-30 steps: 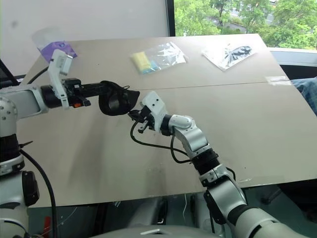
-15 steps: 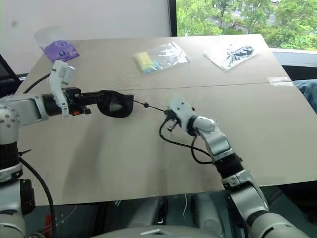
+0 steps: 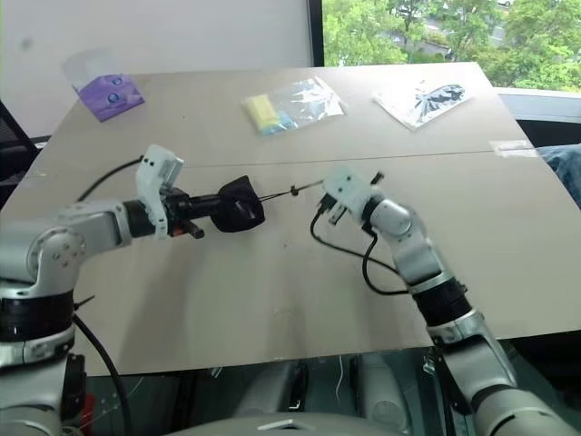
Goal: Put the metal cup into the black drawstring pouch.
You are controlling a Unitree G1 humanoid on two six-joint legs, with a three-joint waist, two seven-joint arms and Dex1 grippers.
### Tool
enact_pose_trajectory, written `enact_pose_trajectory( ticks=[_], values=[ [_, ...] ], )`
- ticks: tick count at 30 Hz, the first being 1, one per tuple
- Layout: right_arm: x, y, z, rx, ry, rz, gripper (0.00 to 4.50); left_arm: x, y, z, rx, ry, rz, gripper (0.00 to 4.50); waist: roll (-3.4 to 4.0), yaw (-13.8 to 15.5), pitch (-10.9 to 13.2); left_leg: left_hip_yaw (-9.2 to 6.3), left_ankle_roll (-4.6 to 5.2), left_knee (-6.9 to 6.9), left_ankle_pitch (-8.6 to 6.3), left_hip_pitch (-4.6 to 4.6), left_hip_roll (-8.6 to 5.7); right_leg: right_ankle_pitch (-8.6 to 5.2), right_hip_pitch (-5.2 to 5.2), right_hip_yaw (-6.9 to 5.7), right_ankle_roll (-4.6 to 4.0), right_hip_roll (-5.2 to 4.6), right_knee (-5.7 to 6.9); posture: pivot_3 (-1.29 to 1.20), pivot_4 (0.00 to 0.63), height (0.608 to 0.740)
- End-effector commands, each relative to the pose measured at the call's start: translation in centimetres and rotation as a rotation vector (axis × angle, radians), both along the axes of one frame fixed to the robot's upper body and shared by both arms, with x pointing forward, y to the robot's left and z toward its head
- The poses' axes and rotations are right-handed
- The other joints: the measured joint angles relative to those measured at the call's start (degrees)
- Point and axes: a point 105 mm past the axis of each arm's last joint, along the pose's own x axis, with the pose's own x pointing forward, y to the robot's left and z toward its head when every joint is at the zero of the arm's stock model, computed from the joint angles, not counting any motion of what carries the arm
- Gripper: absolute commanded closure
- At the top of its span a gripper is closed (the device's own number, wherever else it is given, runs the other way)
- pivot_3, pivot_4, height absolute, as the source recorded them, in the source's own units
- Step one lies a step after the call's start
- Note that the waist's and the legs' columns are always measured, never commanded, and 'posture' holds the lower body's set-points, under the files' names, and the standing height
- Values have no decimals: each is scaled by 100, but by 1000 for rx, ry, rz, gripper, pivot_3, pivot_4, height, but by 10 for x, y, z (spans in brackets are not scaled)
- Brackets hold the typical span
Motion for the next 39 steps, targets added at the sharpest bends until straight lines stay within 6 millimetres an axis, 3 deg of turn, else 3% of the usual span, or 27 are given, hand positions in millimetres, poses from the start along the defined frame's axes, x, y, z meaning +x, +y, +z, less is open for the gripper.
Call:
enact_pose_trajectory(
  ticks=[1, 2, 5, 10, 14, 24, 29, 33, 39],
  values=[
    [-16, 1, 52, -19, -186, 55, 4500, -7, -13, 35, -137, -125, -60, 2911, 4, 4, 2, 1, 0, 0, 0, 0, 0, 0, 0, 1, 0, 0, 0, 0, 150, 740],
    [-20, 2, 61, -26, -212, 70, 4500, -8, -19, 42, -179, -132, -90, 2575, 4, 20, 3, 2, 0, 1, 0, 0, 0, 0, 1, 3, 0, -1, 0, 0, 150, 740],
    [-32, 6, 82, -42, -266, 118, 4500, -5, -40, 55, -197, -182, -140, 2575, 2, 21, 3, 2, 1, 6, 0, -4, -4, 0, 2, 1, 1, -3, -1, 0, 150, 740],
    [-45, 12, 100, -38, -298, 163, 4500, 23, -68, 59, -164, -251, -78, 2575, -1, 22, 0, 1, 2, 6, -1, -3, -5, 0, 5, 0, 1, -4, 0, 0, 150, 740],
    [-50, 16, 104, -40, -304, 181, 4500, 40, -84, 60, -147, -305, -69, 2575, -1, 6, 0, 4, 1, 6, 0, -2, -5, 1, 2, 2, 0, -2, 2, 0, 150, 740],
    [-56, 19, 100, -46, -286, 186, 4500, 49, -114, 69, -191, -336, -185, 2575, -1, 16, 1, 3, 2, 6, 0, -4, -6, 0, 1, 2, 0, -3, 0, 0, 150, 740],
    [-55, 16, 99, -43, -281, 162, 4500, 44, -126, 63, -185, -306, -260, 4336, -1, 7, 0, 4, 2, 6, 0, -4, -6, 0, 1, 2, 0, -3, 0, 0, 150, 740],
    [-42, -5, 103, 11, -267, 43, 4500, 47, -119, 47, -133, -272, -243, 4371, 0, -2, 1, 4, 2, 6, 0, -3, -5, 0, 1, 3, 0, -2, 1, 0, 150, 740],
    [-13, -63, 96, 56, -230, -231, 4500, 50, -89, 10, -23, -175, -164, 4371, 0, 12, 1, 4, 2, 5, 0, -3, -6, 0, 1, 3, 0, -3, 0, 0, 150, 740]
  ],
)
